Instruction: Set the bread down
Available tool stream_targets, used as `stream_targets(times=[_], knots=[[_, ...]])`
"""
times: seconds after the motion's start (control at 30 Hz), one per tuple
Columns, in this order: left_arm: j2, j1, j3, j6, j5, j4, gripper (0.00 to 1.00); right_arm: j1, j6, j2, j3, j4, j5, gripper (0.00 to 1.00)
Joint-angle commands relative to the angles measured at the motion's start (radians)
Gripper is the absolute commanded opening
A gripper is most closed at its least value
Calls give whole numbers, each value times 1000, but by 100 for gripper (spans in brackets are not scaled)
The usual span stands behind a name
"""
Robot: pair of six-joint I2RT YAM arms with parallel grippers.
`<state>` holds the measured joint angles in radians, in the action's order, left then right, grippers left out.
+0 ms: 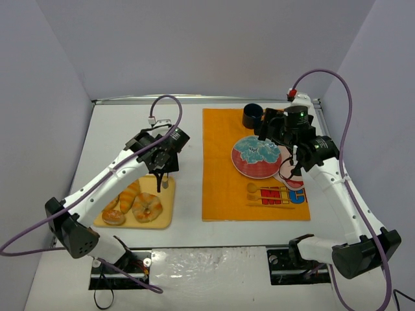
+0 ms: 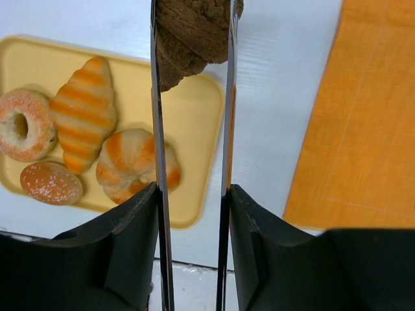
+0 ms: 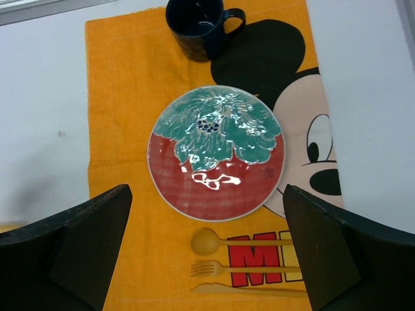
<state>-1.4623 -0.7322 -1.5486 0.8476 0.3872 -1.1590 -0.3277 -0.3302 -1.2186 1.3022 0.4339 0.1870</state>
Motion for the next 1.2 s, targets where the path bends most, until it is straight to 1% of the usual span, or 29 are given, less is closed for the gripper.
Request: stream_targets(times=[0.0, 0.3, 0.53, 0.73, 0.97, 1.17], knots=[[-67, -12, -133, -65, -14, 63, 0, 15, -21, 40, 33, 0, 121, 100], [-267, -40, -376, -141, -68, 103, 0, 60, -42, 64, 26, 41, 202, 100], [-410, -70, -579, -195, -104, 93, 0, 93, -50, 82, 11, 57, 198, 100], [-537, -104, -738, -238, -156, 105, 0, 141, -66, 114, -5, 80, 227, 100], [-649, -146, -868, -289, -237, 139, 0, 179, -89, 160, -39, 103, 262, 100], [-711, -171, -910, -338, -320, 194, 0, 201, -95, 183, -47, 116, 274, 100]])
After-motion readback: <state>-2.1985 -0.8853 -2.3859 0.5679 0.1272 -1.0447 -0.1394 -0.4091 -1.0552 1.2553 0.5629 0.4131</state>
